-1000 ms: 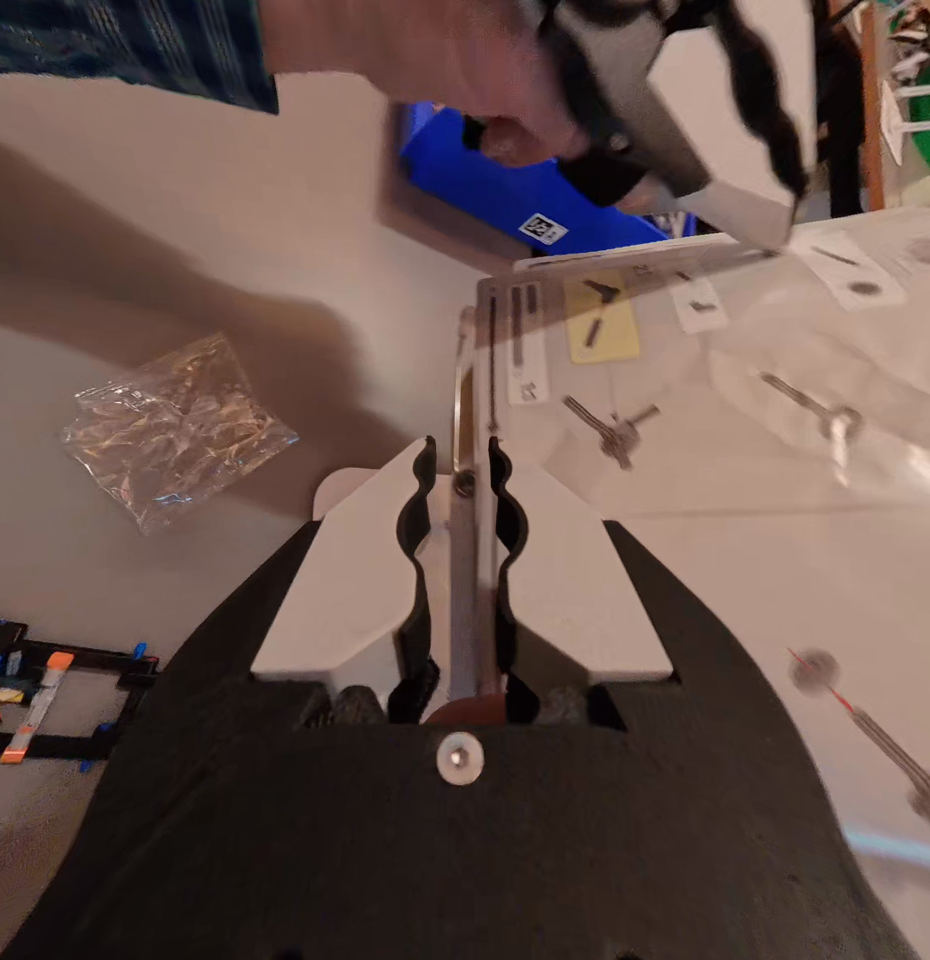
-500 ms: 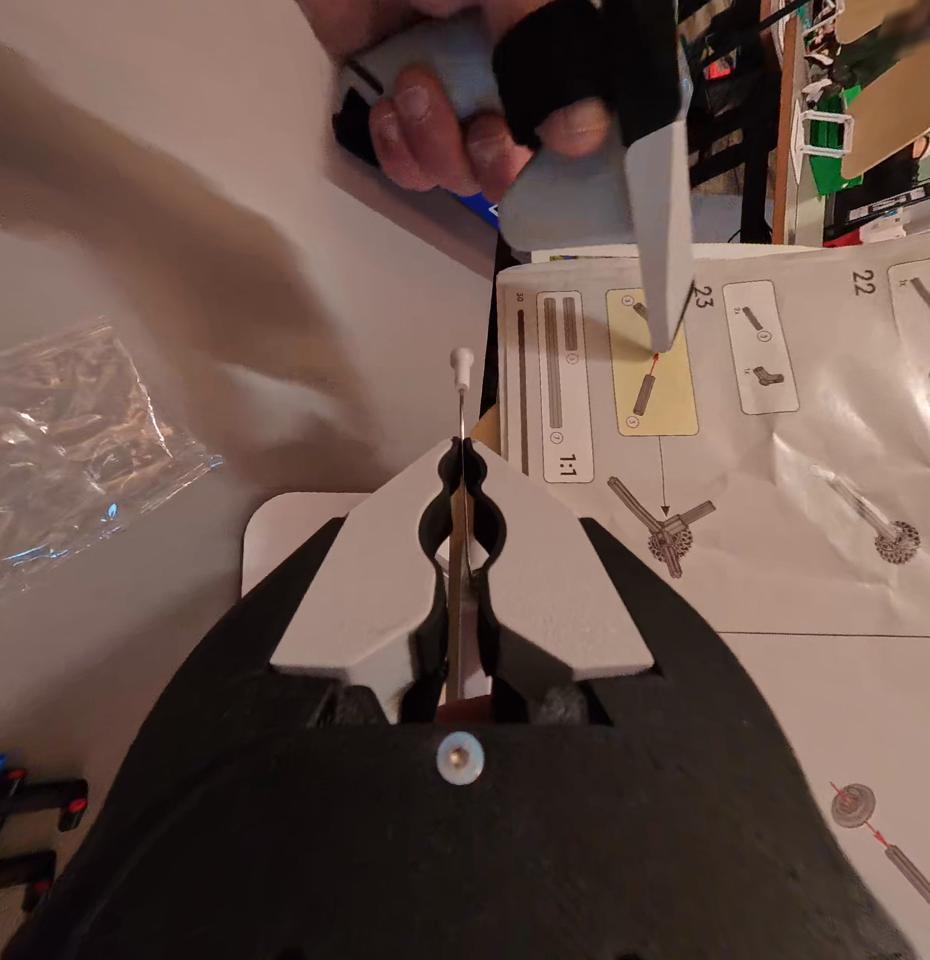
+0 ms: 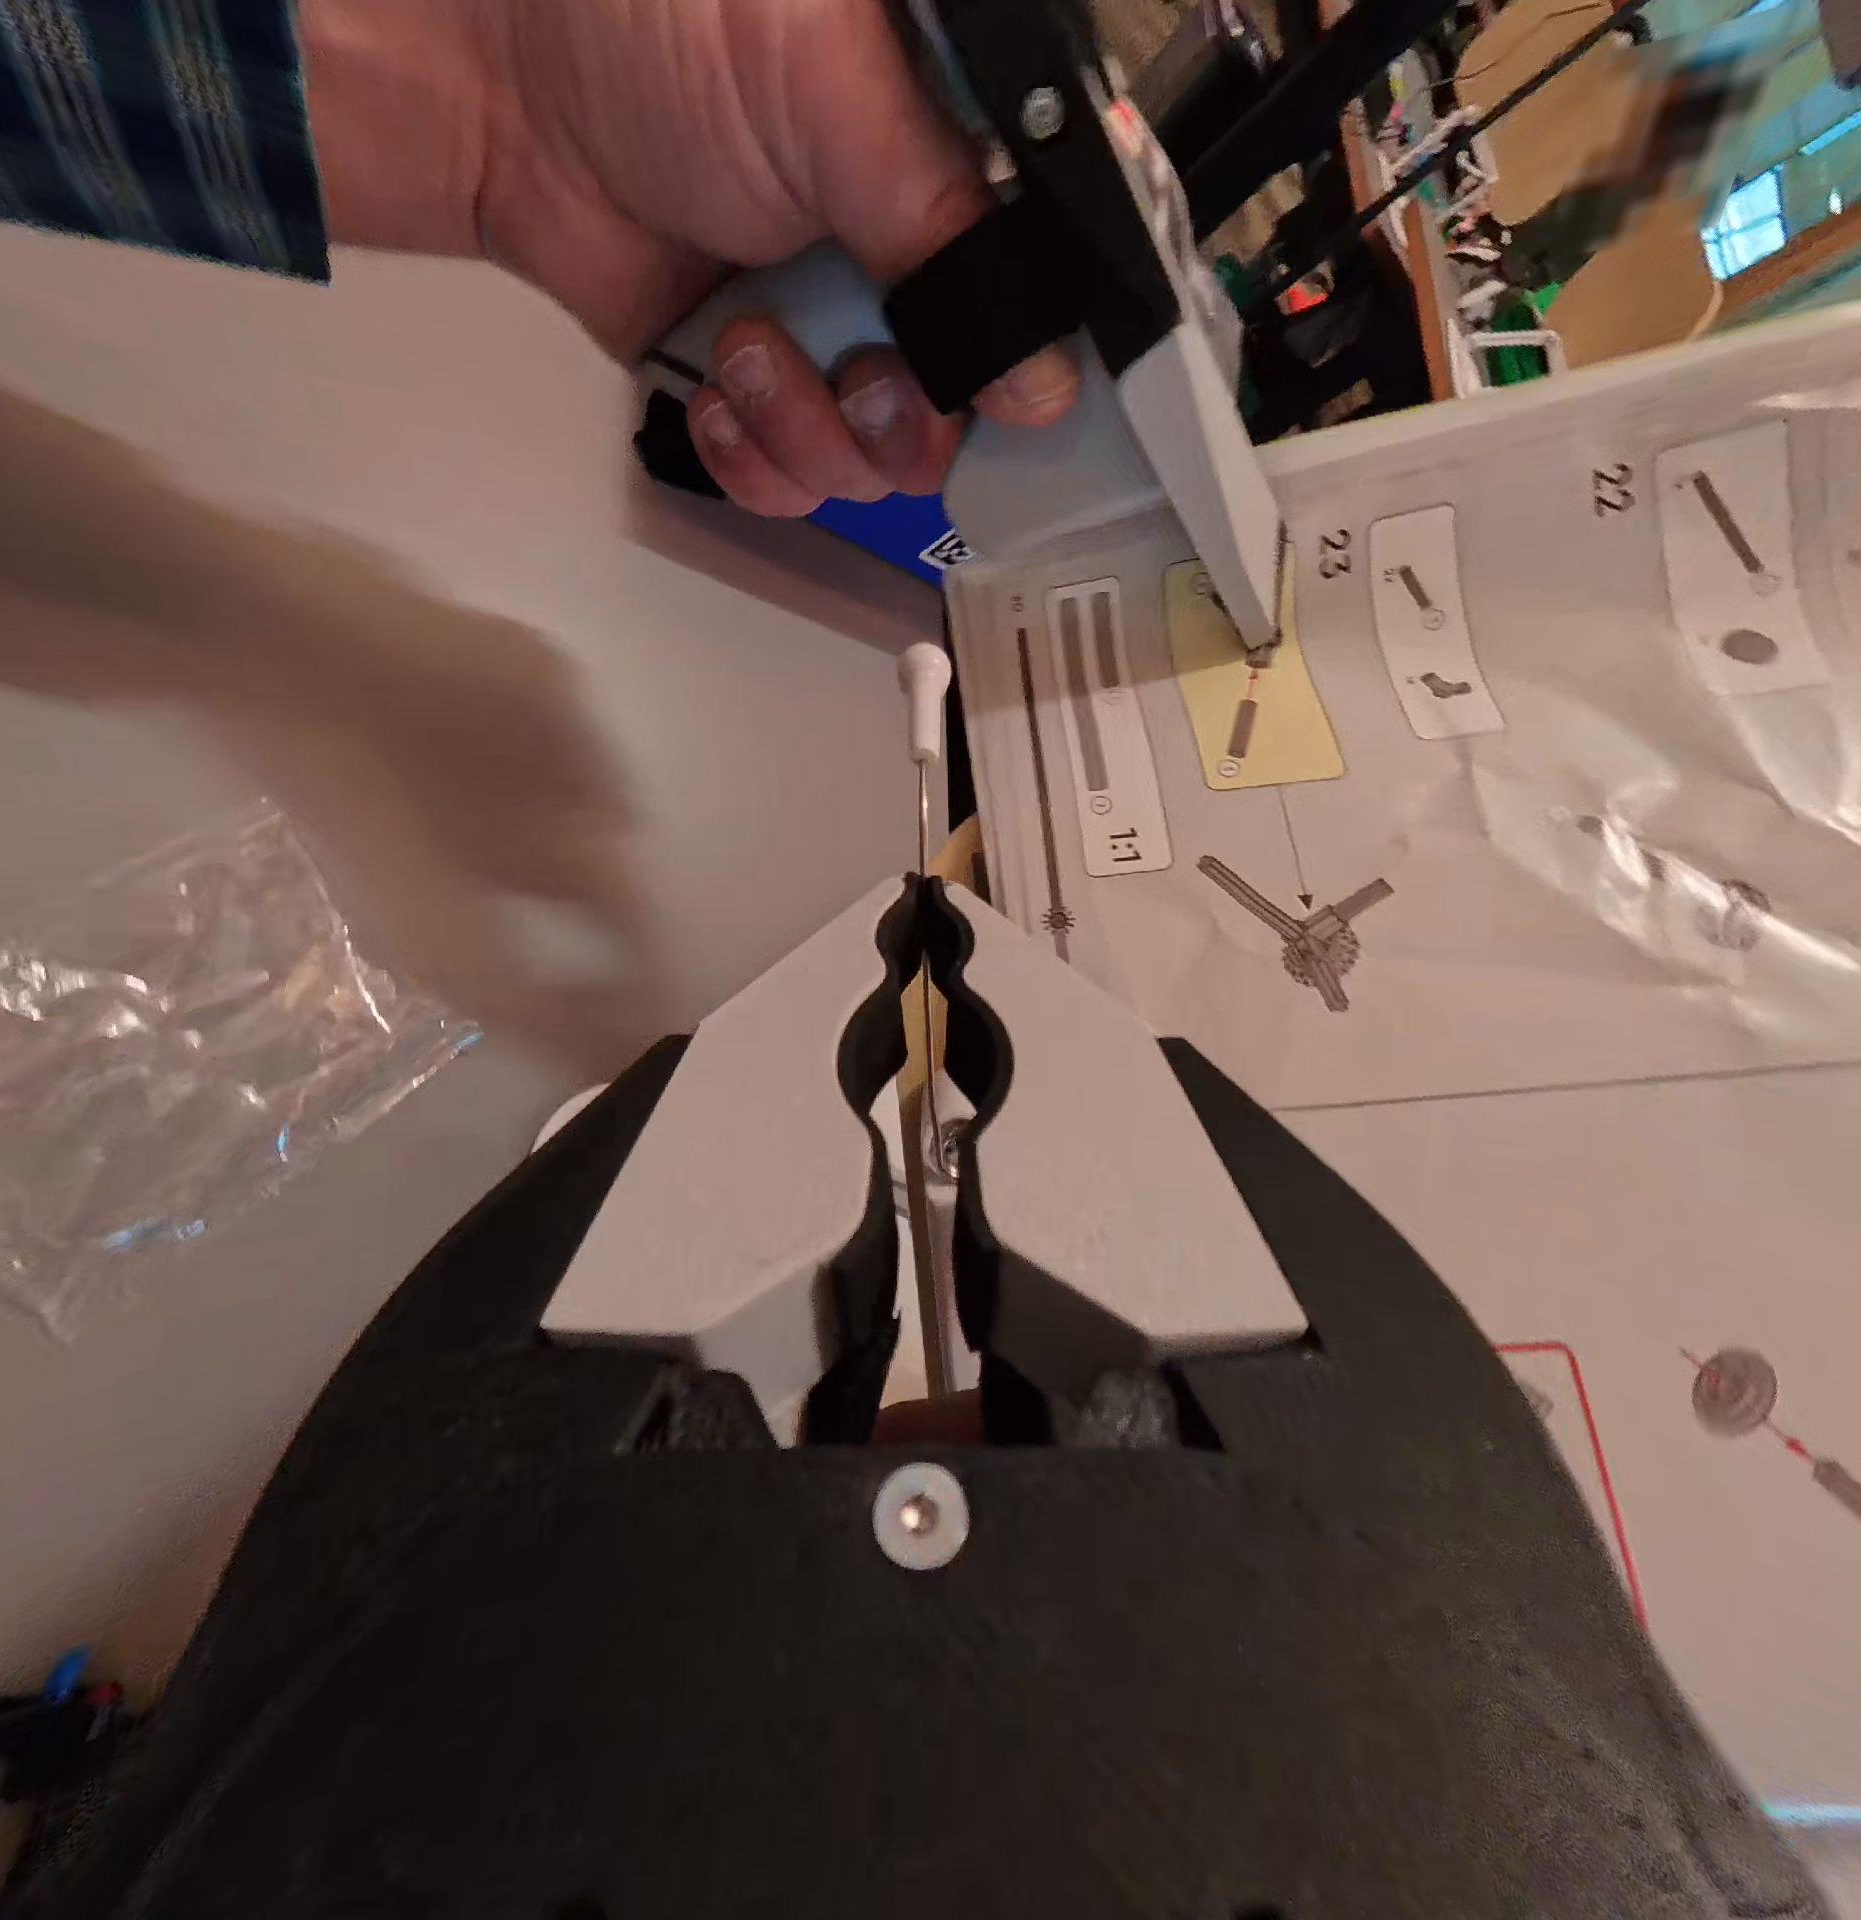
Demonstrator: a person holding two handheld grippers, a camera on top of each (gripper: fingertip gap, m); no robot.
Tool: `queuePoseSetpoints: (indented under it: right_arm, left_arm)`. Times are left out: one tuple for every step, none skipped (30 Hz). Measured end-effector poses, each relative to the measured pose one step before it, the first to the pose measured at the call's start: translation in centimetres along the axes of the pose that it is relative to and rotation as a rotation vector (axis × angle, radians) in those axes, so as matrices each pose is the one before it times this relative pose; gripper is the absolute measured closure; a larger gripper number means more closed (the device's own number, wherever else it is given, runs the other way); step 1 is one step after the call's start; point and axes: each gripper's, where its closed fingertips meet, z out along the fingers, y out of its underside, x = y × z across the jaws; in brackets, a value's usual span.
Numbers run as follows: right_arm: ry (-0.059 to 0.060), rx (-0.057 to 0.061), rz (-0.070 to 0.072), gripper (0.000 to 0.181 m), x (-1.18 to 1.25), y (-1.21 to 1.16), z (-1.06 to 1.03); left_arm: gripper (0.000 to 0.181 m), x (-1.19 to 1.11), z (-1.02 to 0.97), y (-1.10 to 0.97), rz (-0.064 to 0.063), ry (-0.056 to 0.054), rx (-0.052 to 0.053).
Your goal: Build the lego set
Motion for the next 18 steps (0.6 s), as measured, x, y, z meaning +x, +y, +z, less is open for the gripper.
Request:
queuePoseSetpoints:
  right_arm:
    - [0.0148,0.0138,0.0397,0.181,0.283,-0.103,-0.107]
    - [0.0172,0.0137,0.0465,0.181,0.366,-0.075,-0.083]
    - [0.0195,0.0121,0.0509,0.181,0.442,-0.054,-0.071]
    - [0.0220,0.0082,0.0575,0.181,0.500,-0.016,-0.050]
    - [0.0235,0.0021,0.0531,0.181,0.545,0.047,-0.023]
    - [0.0339,-0.0057,0.0502,0.181,0.738,0.144,-0.012]
    - [0.0406,-0.0115,0.0576,0.181,0.929,0.276,0.004]
    - [0.0185,-0.0081,0.0572,0.181,0.671,0.325,0.076]
    - [-0.0013,0.0006,0.0558,0.181,0.325,0.172,0.078]
    - [0.0123,-0.0084,0.0359,0.180,0.313,0.097,-0.005]
    - [0.0304,-0.0103,-0.0093,0.178,0.259,-0.049,-0.122]
    - [0.0419,-0.0037,-0.0402,0.172,0.233,-0.166,-0.173]
    - [0.0383,0.0125,-0.0316,0.165,0.257,-0.298,-0.261]
    - [0.0039,0.0334,-0.0022,0.159,0.030,-0.512,-0.482]
    - [-0.0190,0.0181,0.0250,0.146,-0.013,-0.324,-0.579]
    - [-0.0084,0.0161,0.0158,0.141,0.228,-0.290,-0.716]
    - [0.0185,0.0128,0.0005,0.138,0.626,-0.228,-0.908]
    - [0.0139,0.0027,-0.0037,0.137,0.589,-0.115,-1.057]
  left_arm:
    - [0.181,0.017,-0.088,0.041,-0.0005,0.0039,0.0006]
    - [0.181,-0.042,-0.089,0.039,0.0017,0.0006,0.0015]
    - [0.181,-0.030,-0.073,0.067,-0.0009,0.0009,0.0008]
    - [0.181,-0.014,-0.051,0.068,-0.0014,0.0025,-0.0003]
    - [0.181,-0.011,-0.041,0.071,0.0023,0.0015,-0.0017]
    - [0.181,-0.016,-0.073,0.024,-0.0013,0.0028,0.0005]
    - [0.181,-0.056,-0.056,0.008,-0.0051,0.0018,0.0019]
    - [0.181,-0.035,-0.038,0.008,-0.0017,0.0012,0.0016]
    - [0.181,0.013,-0.026,-0.114,-0.0029,0.0029,0.0084]
    - [0.181,0.016,0.002,-0.126,-0.0064,0.0033,0.0071]
    - [0.181,-0.068,0.058,-0.008,-0.0021,-0.0040,0.0001]
    - [0.181,-0.062,0.059,0.053,0.0031,-0.0063,-0.0024]
    - [0.180,-0.049,0.019,0.016,0.0034,-0.0064,0.0012]
    - [0.179,-0.005,-0.036,-0.015,-0.0018,-0.0035,0.0032]
    - [0.178,0.028,-0.071,-0.039,-0.0056,-0.0022,0.0053]
    - [0.174,-0.059,-0.088,-0.052,-0.0028,-0.0096,0.0063]
    - [0.168,-0.240,-0.098,-0.043,0.0004,-0.0208,0.0041]
    - [0.161,-0.236,-0.138,-0.108,-0.0008,-0.0214,0.0064]
